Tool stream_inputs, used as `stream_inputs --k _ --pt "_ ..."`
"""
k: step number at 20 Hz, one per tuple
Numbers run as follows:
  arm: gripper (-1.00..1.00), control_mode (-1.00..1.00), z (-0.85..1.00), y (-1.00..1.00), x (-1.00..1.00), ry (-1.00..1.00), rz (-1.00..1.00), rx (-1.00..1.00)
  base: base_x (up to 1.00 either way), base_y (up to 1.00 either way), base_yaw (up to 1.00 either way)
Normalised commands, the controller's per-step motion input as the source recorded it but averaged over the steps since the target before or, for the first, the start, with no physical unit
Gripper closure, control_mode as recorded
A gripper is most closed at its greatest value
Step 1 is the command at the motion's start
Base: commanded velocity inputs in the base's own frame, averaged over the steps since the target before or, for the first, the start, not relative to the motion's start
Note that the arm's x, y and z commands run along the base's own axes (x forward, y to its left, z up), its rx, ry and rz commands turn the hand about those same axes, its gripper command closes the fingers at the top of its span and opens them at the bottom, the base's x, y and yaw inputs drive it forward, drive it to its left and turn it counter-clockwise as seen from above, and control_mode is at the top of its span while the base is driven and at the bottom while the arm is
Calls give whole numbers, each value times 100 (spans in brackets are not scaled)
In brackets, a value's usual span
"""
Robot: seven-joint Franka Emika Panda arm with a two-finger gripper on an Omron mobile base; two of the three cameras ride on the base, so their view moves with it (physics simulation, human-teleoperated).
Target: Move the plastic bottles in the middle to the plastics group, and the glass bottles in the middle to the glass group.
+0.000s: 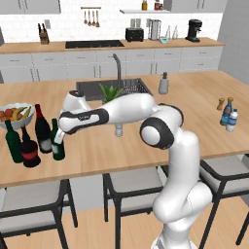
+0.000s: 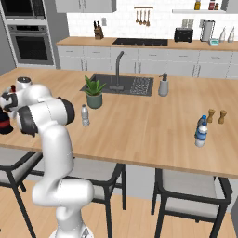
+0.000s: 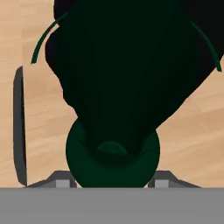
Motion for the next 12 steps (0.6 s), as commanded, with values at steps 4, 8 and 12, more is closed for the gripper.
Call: stream_inputs --k 4,8,12 --pt "100 -100 -38 0 0 0 0 0 0 0 0" --pt "100 -100 -21 0 0 0 0 0 0 0 0" --pt "100 -100 -1 3 0 0 0 0 0 0 0"
